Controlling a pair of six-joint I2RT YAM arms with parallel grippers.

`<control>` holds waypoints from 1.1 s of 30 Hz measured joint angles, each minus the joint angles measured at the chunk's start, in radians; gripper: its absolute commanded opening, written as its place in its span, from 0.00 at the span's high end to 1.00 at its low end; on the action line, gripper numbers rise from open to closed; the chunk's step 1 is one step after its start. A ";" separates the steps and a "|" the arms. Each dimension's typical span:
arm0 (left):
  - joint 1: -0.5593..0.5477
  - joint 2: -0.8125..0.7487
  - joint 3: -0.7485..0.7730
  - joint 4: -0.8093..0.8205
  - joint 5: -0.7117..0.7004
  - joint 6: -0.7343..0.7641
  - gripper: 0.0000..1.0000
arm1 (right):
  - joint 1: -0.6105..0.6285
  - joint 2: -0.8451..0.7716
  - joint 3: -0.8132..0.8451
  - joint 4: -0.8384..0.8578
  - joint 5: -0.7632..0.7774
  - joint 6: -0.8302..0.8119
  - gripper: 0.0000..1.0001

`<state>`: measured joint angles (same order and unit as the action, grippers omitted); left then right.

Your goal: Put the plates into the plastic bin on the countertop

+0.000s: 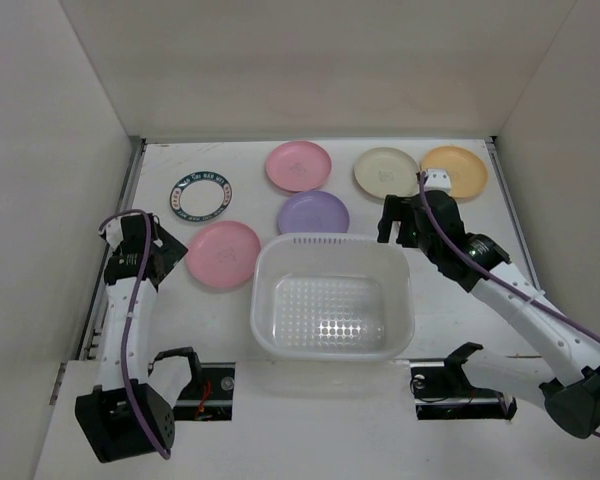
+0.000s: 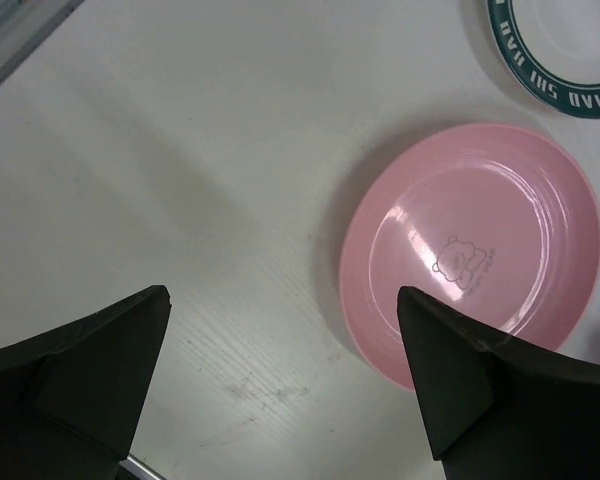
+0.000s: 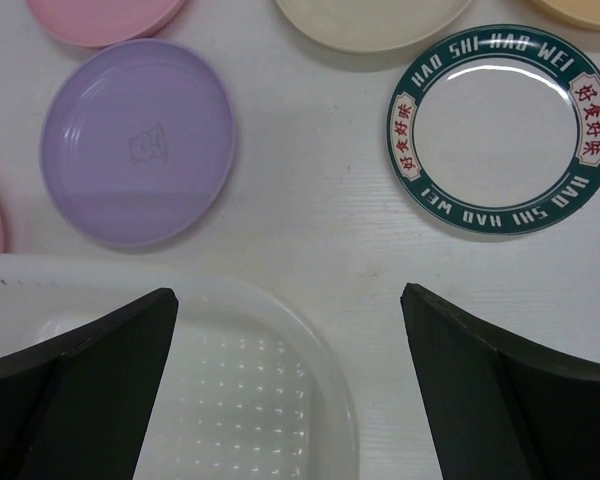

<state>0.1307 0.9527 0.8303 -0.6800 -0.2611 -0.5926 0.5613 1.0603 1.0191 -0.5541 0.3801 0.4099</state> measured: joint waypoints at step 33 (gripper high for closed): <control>-0.043 0.544 0.003 0.176 0.156 -0.013 0.68 | 0.079 -0.099 -0.068 0.034 -0.048 0.006 0.00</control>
<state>0.0879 1.4967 0.8337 -0.5037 -0.1047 -0.6060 0.6399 0.9615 0.9512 -0.5201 0.3317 0.4156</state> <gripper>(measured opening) 0.373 0.999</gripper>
